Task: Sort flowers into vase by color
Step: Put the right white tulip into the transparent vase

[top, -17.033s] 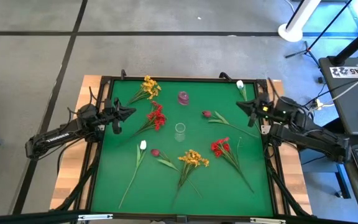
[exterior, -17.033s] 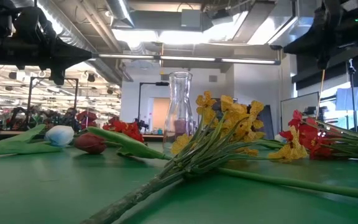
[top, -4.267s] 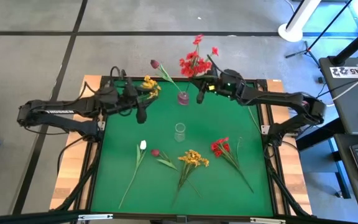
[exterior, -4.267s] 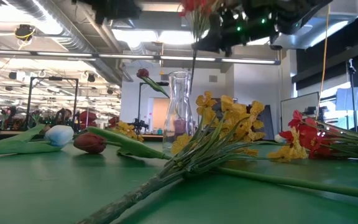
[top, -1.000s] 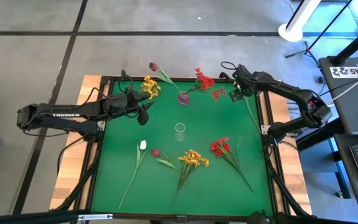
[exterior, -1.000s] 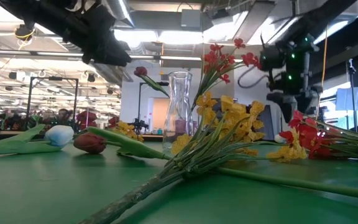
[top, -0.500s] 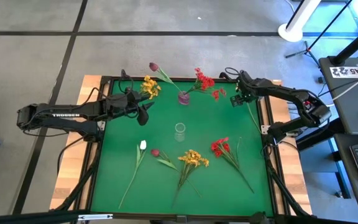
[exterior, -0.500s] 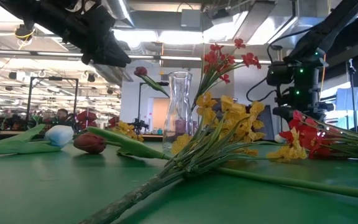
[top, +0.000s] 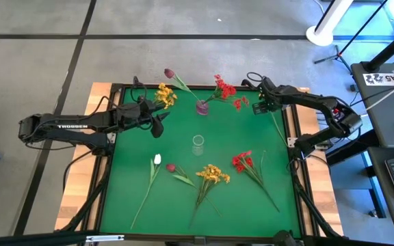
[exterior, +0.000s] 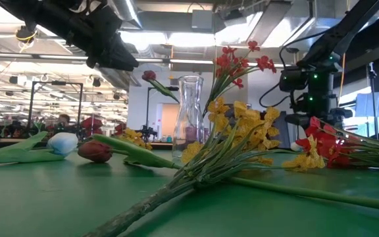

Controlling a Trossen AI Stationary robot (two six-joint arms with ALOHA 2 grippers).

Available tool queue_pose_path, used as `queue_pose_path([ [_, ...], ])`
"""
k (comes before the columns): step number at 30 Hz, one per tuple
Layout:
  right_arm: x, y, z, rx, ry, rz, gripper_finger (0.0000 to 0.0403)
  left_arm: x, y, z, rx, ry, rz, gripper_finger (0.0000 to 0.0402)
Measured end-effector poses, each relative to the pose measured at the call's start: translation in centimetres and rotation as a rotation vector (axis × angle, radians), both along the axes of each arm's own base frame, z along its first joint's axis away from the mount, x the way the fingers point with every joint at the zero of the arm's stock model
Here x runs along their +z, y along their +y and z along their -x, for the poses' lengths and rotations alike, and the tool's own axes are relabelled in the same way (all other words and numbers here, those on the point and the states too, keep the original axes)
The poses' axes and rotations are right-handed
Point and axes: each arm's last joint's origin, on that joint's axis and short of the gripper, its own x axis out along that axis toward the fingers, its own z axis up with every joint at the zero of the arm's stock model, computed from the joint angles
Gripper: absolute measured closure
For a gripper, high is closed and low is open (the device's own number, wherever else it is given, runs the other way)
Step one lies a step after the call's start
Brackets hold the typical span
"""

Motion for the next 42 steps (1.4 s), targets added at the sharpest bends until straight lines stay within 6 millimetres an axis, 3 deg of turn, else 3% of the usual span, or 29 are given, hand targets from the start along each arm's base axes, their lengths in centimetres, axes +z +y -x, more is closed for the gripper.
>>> queue_pose_path([
  [11,0.0,-0.1,0.0,-0.038,-0.012,0.011,0.0176,0.0,0.0,0.0,-0.008,0.014,-0.019,0.0237],
  [17,0.1,-0.2,-0.2,-0.118,-0.074,0.016,0.0169,-0.1,0.0,0.0,-0.008,0.023,-0.016,0.0237],
  [24,0.7,0.6,-3.9,0.048,-0.394,-0.015,0.017,-0.2,0.0,0.1,-0.01,0.038,-0.013,0.0237],
  [27,0.5,2.3,-5.3,0.095,-0.406,-0.083,0.017,-0.4,-0.1,0.1,-0.023,0.057,-0.002,0.0237],
  [33,-0.1,8.3,-7.5,0.127,-0.205,-0.121,0.017,-0.7,-0.1,0.2,-0.033,0.088,0.012,0.0237],
  [38,-0.3,12.8,-7.9,0.035,-0.065,-0.034,0.0171,-0.7,-0.1,0.3,-0.033,0.091,0.013,0.0237],
  [42,-0.2,14.6,-7.4,-0.059,-0.008,0.075,0.0171,-0.8,-0.1,0.3,-0.033,0.093,0.014,0.0237],
])
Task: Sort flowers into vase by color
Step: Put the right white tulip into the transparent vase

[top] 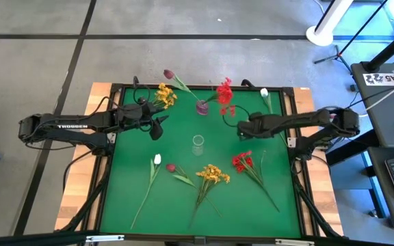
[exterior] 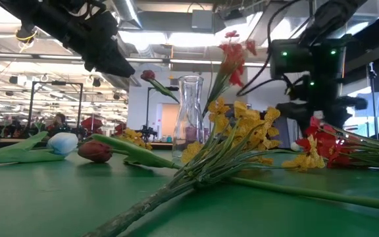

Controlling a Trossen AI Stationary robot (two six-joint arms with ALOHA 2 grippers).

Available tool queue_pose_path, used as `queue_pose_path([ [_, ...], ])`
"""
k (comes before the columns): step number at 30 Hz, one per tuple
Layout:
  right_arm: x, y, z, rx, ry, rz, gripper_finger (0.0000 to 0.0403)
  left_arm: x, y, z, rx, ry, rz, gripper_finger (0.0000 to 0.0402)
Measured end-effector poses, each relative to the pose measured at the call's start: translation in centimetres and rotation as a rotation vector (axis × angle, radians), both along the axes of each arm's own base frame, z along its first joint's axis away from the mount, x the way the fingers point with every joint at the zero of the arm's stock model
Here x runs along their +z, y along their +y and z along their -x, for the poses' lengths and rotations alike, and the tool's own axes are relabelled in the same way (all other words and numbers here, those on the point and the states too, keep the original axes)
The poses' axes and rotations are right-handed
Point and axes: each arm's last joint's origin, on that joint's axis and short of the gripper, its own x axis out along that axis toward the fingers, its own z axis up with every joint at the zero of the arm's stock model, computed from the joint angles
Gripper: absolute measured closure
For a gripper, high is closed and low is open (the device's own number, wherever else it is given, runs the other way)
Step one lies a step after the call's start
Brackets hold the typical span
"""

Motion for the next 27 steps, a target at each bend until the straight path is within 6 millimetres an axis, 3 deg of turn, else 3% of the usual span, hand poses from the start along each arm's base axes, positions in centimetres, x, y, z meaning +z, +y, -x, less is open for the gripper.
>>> queue_pose_path([
  [3,0.1,-1.2,1.2,-0.101,0.083,0.061,0.0171,0.0,0.0,0.0,0.0,0.0,-0.001,0.0237],
  [7,0.1,-4.5,2.6,-0.208,0.124,0.056,0.0171,0.0,0.0,0.0,0.0,0.001,-0.001,0.0237],
  [16,0.1,-11.8,5.3,-0.222,0.02,0.019,0.0171,-0.1,-0.1,0.0,-0.019,0.008,0.018,0.0237],
  [21,-1.2,-14.0,7.5,-0.293,0.056,-0.07,0.0171,-0.1,-0.2,0.0,-0.051,0.004,0.036,0.0237],
  [27,-3.5,-14.5,7.5,-0.278,0.121,-0.197,0.0171,-0.1,-0.2,0.0,-0.053,0.003,0.037,0.0237],
])
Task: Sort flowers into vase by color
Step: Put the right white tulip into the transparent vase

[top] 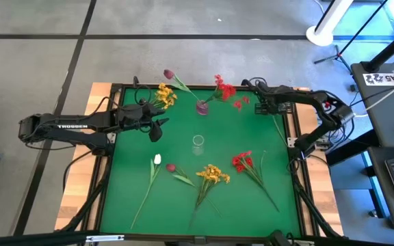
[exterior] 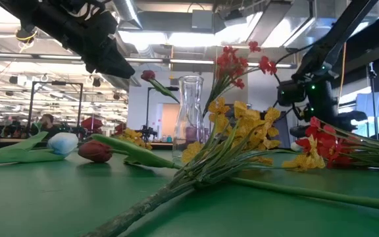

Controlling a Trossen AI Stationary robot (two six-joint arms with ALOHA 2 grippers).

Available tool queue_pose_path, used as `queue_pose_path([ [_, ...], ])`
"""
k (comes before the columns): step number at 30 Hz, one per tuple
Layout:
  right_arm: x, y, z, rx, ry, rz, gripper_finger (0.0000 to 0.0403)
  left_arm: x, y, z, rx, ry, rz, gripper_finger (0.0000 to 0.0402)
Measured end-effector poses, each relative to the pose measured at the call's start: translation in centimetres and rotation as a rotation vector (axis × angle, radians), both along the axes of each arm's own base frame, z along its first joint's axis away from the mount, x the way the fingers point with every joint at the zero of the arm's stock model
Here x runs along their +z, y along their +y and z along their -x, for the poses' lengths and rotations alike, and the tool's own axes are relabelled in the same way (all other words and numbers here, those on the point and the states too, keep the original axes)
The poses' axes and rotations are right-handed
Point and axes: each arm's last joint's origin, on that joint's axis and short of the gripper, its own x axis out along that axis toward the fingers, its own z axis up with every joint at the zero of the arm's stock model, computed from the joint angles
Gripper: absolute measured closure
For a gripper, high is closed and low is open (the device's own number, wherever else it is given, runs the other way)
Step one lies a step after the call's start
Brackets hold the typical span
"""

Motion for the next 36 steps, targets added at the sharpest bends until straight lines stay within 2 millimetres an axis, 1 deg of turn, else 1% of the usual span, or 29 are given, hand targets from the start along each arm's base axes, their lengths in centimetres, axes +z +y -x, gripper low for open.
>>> queue_pose_path([
  [3,-0.6,-0.2,-0.2,0.007,-0.013,-0.047,0.018,0.0,0.0,0.0,-0.005,0.0,0.002,0.0237],
  [6,-0.7,0.0,-0.6,0.038,-0.011,-0.052,0.0215,0.0,0.0,0.0,-0.007,0.0,0.004,0.0237],
  [9,-0.4,0.4,-0.8,0.06,-0.026,-0.038,0.0273,0.0,0.0,0.0,-0.01,0.002,0.006,0.0237],
  [13,0.1,0.9,-1.0,0.085,-0.075,-0.052,0.0367,0.0,0.0,0.0,-0.004,-0.003,0.015,0.0237],
  [14,0.3,1.0,-1.0,0.095,-0.084,-0.055,0.0383,0.0,0.0,0.0,-0.003,-0.004,0.017,0.0237],
  [15,0.3,1.0,-1.0,0.104,-0.087,-0.057,0.039,0.0,0.0,0.0,-0.003,-0.004,0.018,0.0237],
  [19,0.8,1.1,-0.9,0.127,-0.102,-0.046,0.0381,0.0,0.0,0.0,-0.001,-0.006,0.021,0.0237],
  [22,1.9,1.6,-0.7,0.143,-0.148,-0.046,0.0395,0.0,0.0,0.0,-0.001,-0.006,0.021,0.0237],
  [24,3.2,1.9,-0.8,0.173,-0.186,0.017,0.0394,0.0,0.0,0.0,-0.001,-0.006,0.02,0.0237],
  [29,7.7,3.4,-0.7,0.23,-0.331,0.231,0.0397,0.0,0.0,0.0,-0.001,-0.014,0.018,0.0237],
  [33,11.9,5.2,-0.1,0.285,-0.516,0.45,0.0395,0.1,0.0,-0.1,-0.001,-0.027,0.015,0.0237],
  [36,15.0,6.6,0.3,0.363,-0.676,0.636,0.0398,0.3,0.0,-0.2,-0.001,-0.049,0.01,0.0237],
])
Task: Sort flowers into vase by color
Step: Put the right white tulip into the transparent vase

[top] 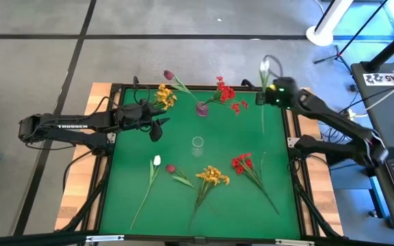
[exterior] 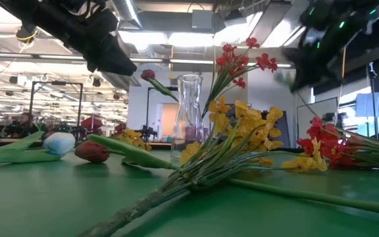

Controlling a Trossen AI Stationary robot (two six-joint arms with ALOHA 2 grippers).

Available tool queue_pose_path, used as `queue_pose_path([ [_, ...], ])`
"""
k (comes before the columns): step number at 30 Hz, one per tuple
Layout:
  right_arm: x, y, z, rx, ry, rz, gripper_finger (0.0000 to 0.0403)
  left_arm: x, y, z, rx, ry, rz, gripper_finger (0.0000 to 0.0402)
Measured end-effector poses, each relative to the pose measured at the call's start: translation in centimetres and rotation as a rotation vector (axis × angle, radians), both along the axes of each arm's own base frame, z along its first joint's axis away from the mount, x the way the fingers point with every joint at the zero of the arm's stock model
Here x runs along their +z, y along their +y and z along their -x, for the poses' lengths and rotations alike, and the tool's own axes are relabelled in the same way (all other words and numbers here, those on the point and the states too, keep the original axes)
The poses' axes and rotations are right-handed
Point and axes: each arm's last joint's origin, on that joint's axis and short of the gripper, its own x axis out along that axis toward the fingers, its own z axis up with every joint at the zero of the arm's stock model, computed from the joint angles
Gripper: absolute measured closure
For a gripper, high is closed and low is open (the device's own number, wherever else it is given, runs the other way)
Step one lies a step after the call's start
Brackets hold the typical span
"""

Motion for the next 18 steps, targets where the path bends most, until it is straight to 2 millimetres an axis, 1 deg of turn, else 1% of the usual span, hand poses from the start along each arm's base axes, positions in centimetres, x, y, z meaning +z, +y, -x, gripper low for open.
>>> queue_pose_path([
  [4,3.7,1.8,-0.2,0.135,-0.228,0.237,0.0398,0.3,0.0,-0.1,0.0,-0.029,-0.007,0.0237],
  [10,7.8,4.2,-2.1,0.417,-0.519,0.531,0.04,0.6,0.1,-0.2,0.006,-0.068,-0.003,0.0237],
  [14,10.4,5.6,-3.4,0.539,-0.574,0.62,0.04,0.7,0.1,-0.3,0.013,-0.095,0.01,0.0237],
  [18,12.3,7.1,-5.6,0.659,-0.57,0.674,0.04,0.8,0.1,-0.3,0.021,-0.119,0.025,0.0237],
])
